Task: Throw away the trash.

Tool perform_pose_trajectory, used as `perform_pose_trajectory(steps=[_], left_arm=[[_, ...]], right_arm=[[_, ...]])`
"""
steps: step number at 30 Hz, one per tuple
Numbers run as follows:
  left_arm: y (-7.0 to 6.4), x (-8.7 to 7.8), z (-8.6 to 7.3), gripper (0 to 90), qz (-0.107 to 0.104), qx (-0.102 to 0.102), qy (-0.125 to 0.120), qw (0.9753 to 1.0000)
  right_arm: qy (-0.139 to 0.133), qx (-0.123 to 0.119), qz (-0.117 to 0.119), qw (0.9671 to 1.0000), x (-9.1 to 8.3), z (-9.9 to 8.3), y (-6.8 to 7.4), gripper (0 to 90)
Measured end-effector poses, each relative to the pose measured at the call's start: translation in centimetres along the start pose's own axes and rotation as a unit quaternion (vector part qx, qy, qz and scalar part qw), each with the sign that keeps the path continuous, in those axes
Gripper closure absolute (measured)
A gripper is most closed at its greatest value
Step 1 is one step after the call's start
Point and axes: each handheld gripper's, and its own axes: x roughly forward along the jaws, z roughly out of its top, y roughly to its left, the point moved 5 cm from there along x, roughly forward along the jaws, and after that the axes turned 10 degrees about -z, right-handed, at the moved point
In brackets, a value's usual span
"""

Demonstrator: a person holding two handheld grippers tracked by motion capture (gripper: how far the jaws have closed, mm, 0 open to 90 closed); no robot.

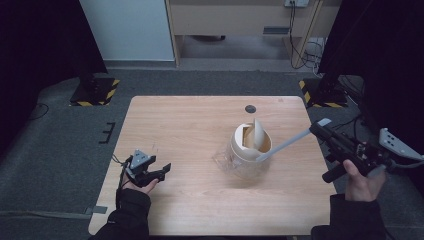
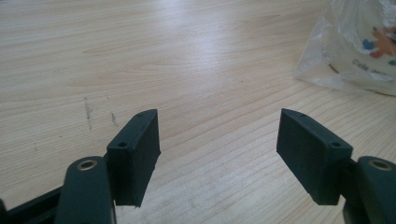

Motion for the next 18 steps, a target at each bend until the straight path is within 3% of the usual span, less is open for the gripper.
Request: perform_pose_trajectory(steps=[8,9,18], left_arm=[[0.0,0.1,0.0,29.9,-0.001,0.002,0.003,1.0000],[0.0,0.1,0.0,29.9,-0.001,0.002,0.003,1.0000],[-0.1,0.2,0.0,30.1,-0.002,0.004,0.006,1.0000]], right_arm=[[-0.034,-0.019,-0.036,0.9986,-0.9,1.1,-0.5,80.9],[-0.039,-0.031,-0.053,0.9973,-1.1,1.2,-0.7,80.9],[-0.050,-0.061,-0.099,0.9920,-0.6,0.3,-1.6,80.9]])
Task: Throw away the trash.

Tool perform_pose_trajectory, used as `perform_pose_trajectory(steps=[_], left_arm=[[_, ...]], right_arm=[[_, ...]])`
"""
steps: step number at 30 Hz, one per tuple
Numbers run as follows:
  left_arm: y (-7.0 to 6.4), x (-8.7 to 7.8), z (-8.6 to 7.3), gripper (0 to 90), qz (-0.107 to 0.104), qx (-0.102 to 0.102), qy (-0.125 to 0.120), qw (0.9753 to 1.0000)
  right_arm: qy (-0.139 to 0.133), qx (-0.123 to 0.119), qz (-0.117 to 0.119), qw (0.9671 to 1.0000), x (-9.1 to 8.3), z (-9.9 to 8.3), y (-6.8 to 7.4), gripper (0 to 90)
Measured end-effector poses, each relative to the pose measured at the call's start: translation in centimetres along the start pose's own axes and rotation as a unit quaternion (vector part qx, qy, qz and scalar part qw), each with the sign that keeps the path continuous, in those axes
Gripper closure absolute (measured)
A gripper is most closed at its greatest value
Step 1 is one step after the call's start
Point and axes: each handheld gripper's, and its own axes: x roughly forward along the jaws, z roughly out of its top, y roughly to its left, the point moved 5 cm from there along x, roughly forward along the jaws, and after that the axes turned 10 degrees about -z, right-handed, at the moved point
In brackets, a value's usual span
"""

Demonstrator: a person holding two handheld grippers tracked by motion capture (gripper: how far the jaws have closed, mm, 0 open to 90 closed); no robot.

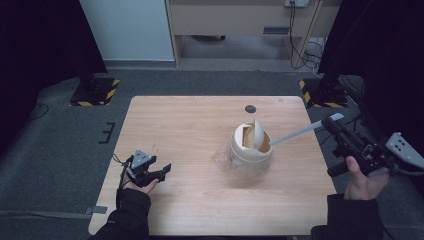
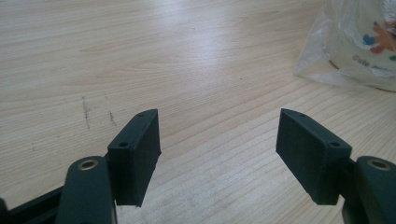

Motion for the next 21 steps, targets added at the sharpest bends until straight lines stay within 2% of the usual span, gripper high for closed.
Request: perform_pose_trajectory(steps=[8,14,21], left_arm=[[0.0,0.1,0.0,30.2,-0.002,0.003,0.003,1.0000],[0.0,0.1,0.0,30.2,-0.002,0.003,0.003,1.0000],[0.0,0.2,0.0,30.3,-0.003,0.003,0.004,1.0000]], right_arm=[[0.015,-0.009,-0.017,0.9997,1.7,-2.5,-0.6,80.9],[0.027,-0.019,-0.021,0.9992,3.2,-4.1,-0.5,80.9],[0.064,-0.041,-0.029,0.9967,4.9,-7.1,-0.4,80.8]])
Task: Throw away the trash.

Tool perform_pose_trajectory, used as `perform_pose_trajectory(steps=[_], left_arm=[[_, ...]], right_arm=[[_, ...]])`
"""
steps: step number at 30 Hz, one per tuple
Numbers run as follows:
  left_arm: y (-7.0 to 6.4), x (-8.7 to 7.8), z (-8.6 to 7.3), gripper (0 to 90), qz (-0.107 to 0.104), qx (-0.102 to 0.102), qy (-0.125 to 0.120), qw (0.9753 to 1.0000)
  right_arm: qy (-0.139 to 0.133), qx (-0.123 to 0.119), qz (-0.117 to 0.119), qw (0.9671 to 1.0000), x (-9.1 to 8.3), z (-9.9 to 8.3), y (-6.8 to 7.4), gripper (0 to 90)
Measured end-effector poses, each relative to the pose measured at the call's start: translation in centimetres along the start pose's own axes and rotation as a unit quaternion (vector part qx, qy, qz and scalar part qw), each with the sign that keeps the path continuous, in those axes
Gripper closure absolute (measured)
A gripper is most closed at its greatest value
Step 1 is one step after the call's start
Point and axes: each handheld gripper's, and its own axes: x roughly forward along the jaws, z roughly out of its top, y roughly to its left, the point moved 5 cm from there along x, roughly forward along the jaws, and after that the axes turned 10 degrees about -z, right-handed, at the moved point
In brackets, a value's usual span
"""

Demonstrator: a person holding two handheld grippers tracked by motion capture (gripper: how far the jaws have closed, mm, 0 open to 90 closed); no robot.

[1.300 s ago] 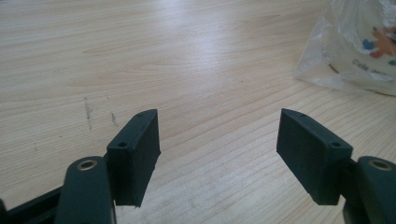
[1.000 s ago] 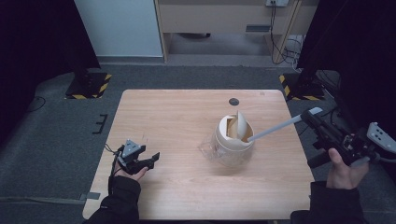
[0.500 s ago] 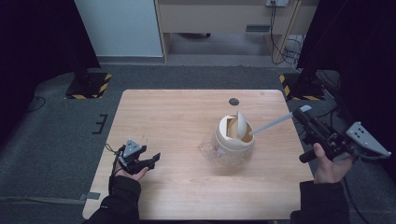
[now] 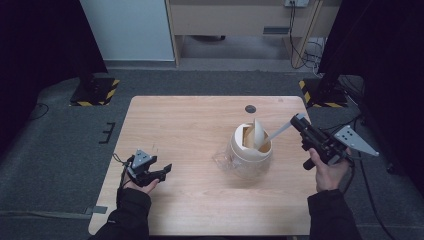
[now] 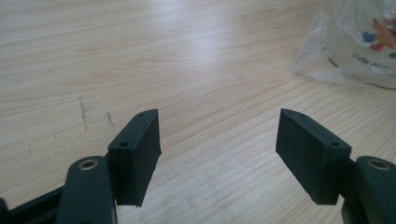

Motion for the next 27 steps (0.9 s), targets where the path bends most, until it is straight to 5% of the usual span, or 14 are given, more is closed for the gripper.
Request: perform_pose_trajectory(steps=[10,15,22,26,27], left_arm=[[0.0,0.0,0.0,30.3,-0.001,0.000,0.002,1.0000],[0.1,0.0,0.0,30.3,-0.002,-0.001,0.002,1.0000],[0.2,-0.1,0.0,30.0,-0.002,-0.002,0.001,1.0000],[0.3,0.0,-0.2,29.2,-0.004,-0.002,0.007,1.0000],[0.4,0.1,-0.3,28.3,-0.004,0.001,0.011,0.9999]], right_arm=[[0.069,-0.002,0.011,0.9976,1.9,-4.4,0.7,80.1],[0.072,0.013,0.012,0.9972,2.1,-4.3,0.4,67.5],[0.040,0.039,-0.034,0.9979,1.1,-3.0,-2.2,46.3],[0.051,0.041,-0.060,0.9960,0.9,-3.6,-3.6,36.5],[0.071,0.042,-0.086,0.9929,0.9,-4.7,-4.7,29.6]])
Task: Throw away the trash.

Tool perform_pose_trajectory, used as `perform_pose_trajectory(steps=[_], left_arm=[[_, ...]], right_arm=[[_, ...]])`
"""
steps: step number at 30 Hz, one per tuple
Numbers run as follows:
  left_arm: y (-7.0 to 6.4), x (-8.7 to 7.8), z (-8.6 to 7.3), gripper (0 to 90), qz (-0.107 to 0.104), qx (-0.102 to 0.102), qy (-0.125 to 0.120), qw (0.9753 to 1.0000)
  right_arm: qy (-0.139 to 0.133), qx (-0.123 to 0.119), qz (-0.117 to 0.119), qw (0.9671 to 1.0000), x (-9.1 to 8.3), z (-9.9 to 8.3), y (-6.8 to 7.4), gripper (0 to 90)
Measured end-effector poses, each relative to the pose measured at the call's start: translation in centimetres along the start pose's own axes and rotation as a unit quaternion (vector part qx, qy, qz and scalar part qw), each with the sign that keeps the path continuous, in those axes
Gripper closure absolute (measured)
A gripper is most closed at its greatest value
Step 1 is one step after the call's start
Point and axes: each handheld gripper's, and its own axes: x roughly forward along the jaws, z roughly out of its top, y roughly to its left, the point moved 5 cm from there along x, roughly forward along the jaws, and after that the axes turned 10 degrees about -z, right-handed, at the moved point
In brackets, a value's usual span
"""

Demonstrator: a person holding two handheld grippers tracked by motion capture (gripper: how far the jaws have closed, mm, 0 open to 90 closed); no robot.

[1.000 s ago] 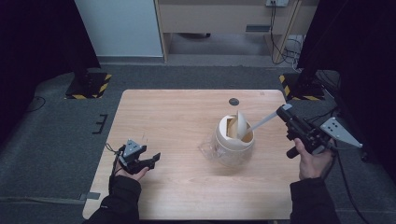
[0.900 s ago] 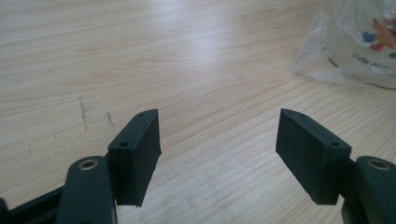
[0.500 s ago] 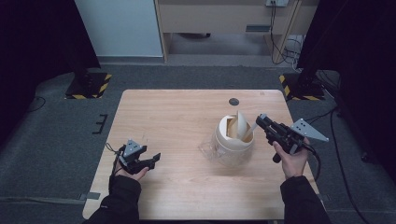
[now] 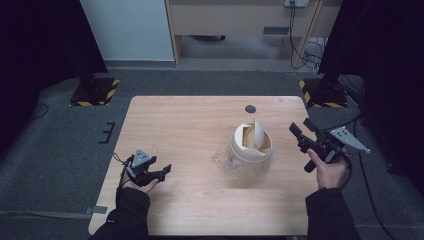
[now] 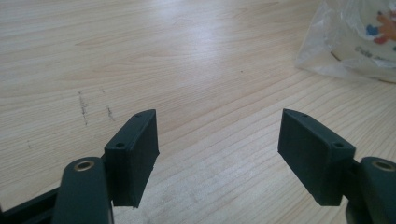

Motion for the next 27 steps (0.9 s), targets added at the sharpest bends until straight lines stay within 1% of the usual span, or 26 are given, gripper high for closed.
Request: perform_pose_trajectory(steps=[1,3,5,6,8,9,10,11,12,13,14,15,16,17,19,20,21,23,25,26,27], left_arm=[[0.0,0.0,0.0,28.0,0.000,0.000,0.000,1.0000],[0.2,0.1,-0.1,26.6,0.001,0.003,0.004,1.0000],[0.3,0.1,-0.1,25.5,0.001,0.004,0.006,1.0000],[0.5,0.2,-0.4,24.8,0.003,0.004,0.016,0.9999],[0.7,0.4,-0.7,23.1,0.005,0.002,0.027,0.9996],[0.8,0.5,-0.8,22.3,0.005,0.002,0.032,0.9995],[1.0,0.6,-1.0,21.4,0.006,0.001,0.042,0.9991],[1.1,0.6,-1.1,21.4,0.007,0.002,0.045,0.9989],[1.3,0.6,-1.2,21.0,0.010,0.000,0.049,0.9987],[1.3,0.6,-1.2,19.9,0.010,0.000,0.049,0.9987],[1.4,0.7,-1.3,19.9,0.011,-0.001,0.050,0.9987],[1.7,0.8,-1.6,17.8,0.012,-0.003,0.060,0.9981],[1.7,0.8,-1.6,17.8,0.012,-0.003,0.060,0.9981],[1.9,0.9,-2.0,17.7,0.016,-0.003,0.076,0.9970],[2.1,1.0,-2.2,17.6,0.018,-0.002,0.086,0.9961],[2.1,1.0,-2.2,17.4,0.018,-0.002,0.086,0.9961],[2.2,1.1,-2.4,17.1,0.017,-0.006,0.089,0.9959],[2.3,1.2,-2.6,16.1,0.016,-0.010,0.096,0.9952],[2.3,1.4,-3.1,15.0,0.016,-0.011,0.115,0.9932],[2.3,1.4,-3.1,14.5,0.016,-0.011,0.115,0.9932],[2.3,1.6,-3.4,14.2,0.014,-0.012,0.126,0.9919]], right_arm=[[0.009,0.002,-0.005,0.9999,0.1,-0.4,-0.3,27.6],[0.039,-0.002,-0.015,0.9991,0.5,-1.8,-1.1,23.9],[0.069,-0.010,-0.026,0.9972,0.8,-3.2,-1.7,20.7],[0.085,-0.015,-0.032,0.9958,1.0,-3.9,-2.0,19.8],[0.121,-0.022,-0.041,0.9916,1.3,-5.6,-2.7,17.9],[0.133,-0.027,-0.043,0.9898,1.3,-6.4,-2.9,17.4],[0.144,-0.030,-0.042,0.9882,1.4,-6.9,-3.0,16.6],[0.165,-0.038,-0.039,0.9848,1.4,-7.8,-3.2,16.7],[0.174,-0.047,-0.039,0.9829,1.4,-8.3,-3.3,16.7],[0.174,-0.047,-0.039,0.9829,1.4,-8.3,-3.3,16.7],[0.193,-0.059,-0.040,0.9787,1.4,-9.1,-3.4,16.8],[0.217,-0.078,-0.042,0.9722,1.5,-10.1,-3.8,16.5],[0.223,-0.084,-0.044,0.9703,1.6,-10.4,-3.9,16.4],[0.234,-0.089,-0.045,0.9672,1.6,-10.9,-4.1,16.1],[0.248,-0.094,-0.049,0.9630,1.7,-11.4,-4.3,15.2],[0.248,-0.094,-0.049,0.9630,1.7,-11.4,-4.3,15.2],[0.261,-0.109,-0.052,0.9576,1.7,-11.9,-4.8,13.7],[0.266,-0.120,-0.057,0.9547,1.6,-12.1,-5.2,13.0],[0.270,-0.125,-0.059,0.9527,1.5,-12.3,-5.7,12.2],[0.270,-0.125,-0.059,0.9527,1.5,-12.3,-5.7,12.2],[0.277,-0.124,-0.062,0.9507,1.4,-12.5,-6.2,12.0]])
